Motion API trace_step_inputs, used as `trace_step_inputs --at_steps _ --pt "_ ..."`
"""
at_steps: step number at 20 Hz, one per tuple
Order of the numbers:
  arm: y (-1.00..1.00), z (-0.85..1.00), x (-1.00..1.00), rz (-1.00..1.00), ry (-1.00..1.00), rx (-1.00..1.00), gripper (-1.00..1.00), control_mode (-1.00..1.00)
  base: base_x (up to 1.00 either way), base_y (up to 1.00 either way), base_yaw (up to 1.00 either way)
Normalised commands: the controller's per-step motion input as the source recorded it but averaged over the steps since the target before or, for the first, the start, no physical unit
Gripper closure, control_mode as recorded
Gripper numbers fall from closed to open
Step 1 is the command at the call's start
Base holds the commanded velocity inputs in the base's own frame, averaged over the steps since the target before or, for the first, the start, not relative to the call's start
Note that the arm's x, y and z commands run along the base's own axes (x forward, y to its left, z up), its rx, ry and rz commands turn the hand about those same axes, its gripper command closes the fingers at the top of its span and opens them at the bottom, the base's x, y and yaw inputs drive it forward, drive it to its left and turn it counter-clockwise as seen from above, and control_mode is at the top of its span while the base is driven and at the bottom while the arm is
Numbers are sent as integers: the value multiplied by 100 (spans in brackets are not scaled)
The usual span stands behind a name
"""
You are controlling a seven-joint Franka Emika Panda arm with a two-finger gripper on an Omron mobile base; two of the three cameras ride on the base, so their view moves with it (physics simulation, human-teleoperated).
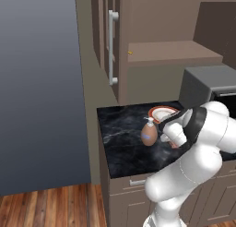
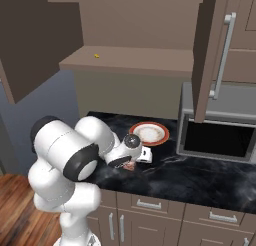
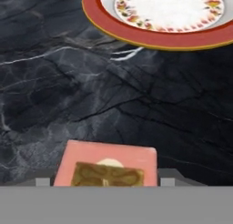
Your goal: Pick the bar soap and soap dispenser from the cabinet and place them on the counter.
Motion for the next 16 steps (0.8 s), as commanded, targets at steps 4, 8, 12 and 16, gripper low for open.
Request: trace_step_inputs --at_steps 4,8,12,16 --pt "-6 32 -5 -1 1 0 -100 -100 0 0 0" --pt "-2 63 -9 -1 -1 0 -100 -100 0 0 0" --pt "0 86 -6 -3 -2 0 -100 -100 0 0 0" --pt "-5 85 -5 -9 6 0 -100 -100 0 0 0"
